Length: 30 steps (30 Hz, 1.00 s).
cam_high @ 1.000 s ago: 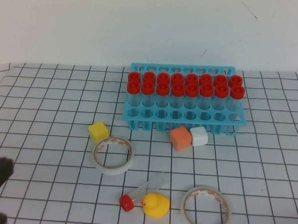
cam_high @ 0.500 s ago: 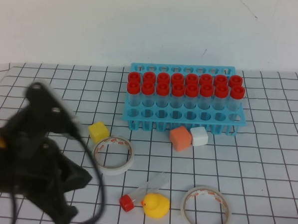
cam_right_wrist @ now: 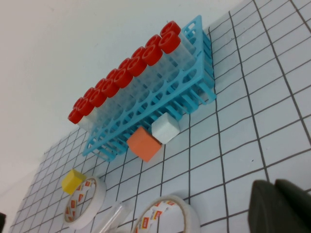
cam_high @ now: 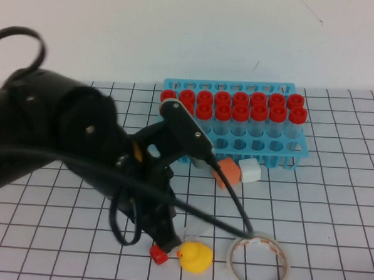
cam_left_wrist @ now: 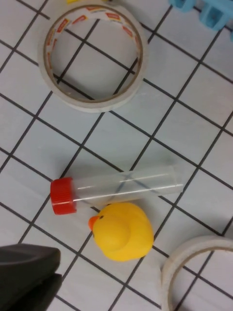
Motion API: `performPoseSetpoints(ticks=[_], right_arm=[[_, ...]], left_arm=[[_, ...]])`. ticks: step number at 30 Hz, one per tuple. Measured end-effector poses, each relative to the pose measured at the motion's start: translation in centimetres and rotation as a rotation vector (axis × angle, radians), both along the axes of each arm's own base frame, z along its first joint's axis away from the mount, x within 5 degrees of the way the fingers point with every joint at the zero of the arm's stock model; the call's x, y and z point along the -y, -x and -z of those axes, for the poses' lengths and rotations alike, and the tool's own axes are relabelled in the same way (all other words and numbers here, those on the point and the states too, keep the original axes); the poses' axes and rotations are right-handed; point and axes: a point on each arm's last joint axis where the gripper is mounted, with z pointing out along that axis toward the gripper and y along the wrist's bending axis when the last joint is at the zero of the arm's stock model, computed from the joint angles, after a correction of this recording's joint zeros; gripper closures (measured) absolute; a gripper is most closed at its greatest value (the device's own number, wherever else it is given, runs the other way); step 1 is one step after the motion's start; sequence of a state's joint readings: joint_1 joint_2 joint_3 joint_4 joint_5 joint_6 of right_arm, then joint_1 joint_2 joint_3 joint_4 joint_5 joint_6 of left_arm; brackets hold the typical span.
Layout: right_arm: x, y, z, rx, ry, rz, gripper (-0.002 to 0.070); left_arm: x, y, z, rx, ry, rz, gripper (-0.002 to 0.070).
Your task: Place the test tubes
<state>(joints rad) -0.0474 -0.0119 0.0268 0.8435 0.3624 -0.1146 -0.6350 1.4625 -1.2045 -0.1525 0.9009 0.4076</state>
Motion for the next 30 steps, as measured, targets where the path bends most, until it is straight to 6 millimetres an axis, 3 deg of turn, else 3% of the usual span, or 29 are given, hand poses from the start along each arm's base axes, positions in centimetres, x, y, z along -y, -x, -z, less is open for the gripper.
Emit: performPoseSetpoints(ticks=[9, 30], right_arm=[[0.0, 0.0, 0.0, 0.000, 0.000, 0.000, 0.0678], [0.0, 0.0, 0.0, 0.002, 0.013, -0.004, 0.0678]], left_arm=[[1.1, -1.8, 2.0, -0.075, -0.080, -0.019, 0.0676], [0.5, -1.7, 2.3, -0.107, -0.159, -0.028, 0.0666]])
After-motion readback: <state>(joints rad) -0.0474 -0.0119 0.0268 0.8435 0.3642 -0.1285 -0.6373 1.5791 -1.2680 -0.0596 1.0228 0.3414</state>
